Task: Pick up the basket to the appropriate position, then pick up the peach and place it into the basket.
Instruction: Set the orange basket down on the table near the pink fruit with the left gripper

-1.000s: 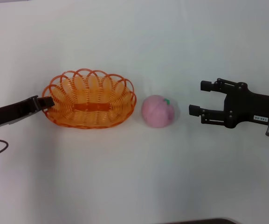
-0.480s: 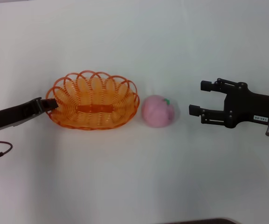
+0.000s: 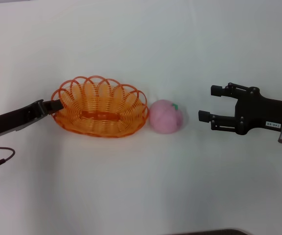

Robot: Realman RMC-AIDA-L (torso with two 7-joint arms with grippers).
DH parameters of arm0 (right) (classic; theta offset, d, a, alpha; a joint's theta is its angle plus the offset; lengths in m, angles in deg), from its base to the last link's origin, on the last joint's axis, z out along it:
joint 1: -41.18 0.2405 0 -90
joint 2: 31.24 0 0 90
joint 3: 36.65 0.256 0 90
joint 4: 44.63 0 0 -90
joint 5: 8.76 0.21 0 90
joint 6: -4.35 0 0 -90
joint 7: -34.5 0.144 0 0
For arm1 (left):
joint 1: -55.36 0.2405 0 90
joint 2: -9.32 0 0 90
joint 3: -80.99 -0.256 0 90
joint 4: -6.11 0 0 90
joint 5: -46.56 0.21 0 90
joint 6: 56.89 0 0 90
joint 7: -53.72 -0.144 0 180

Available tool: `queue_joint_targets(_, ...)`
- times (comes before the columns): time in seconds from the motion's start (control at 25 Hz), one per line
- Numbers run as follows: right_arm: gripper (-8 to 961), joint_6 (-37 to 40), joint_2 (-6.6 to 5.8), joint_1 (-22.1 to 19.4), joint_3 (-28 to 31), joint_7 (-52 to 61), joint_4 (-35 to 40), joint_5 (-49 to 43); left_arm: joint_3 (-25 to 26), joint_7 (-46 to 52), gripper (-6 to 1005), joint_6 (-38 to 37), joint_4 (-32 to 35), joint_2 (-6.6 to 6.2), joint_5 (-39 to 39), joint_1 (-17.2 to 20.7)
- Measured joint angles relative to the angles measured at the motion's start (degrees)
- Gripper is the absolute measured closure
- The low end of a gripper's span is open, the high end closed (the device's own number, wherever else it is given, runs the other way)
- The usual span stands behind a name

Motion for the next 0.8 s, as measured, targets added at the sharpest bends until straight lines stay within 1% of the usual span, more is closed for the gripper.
queue_joint_targets(0.04,98,0.0,0.0,-0.01,-0.01,0.0,0.0,0.0,0.02,-0.24,899,0.0,-0.12,0.0,-0.31,0.02)
queue_joint_targets(0.24,99,-0.03,0.0,0.02,0.07,0.0,0.0,0.0,0.36,-0.39,766,-0.53,-0.35,0.0,-0.51,-0.09)
queue_joint_targets(0.52,98,0.07,0.0,0.06,0.2,0.0,0.11,0.0,2.21,-1.42,702,-3.25,-0.93,0.0,-0.51,0.05)
queue_joint_targets(0.8,98,0.21,0.0,0.08,0.21,0.0,0.09,0.0,6.23,-3.93,604,-8.37,-1.14,-0.03,0.54,-0.57)
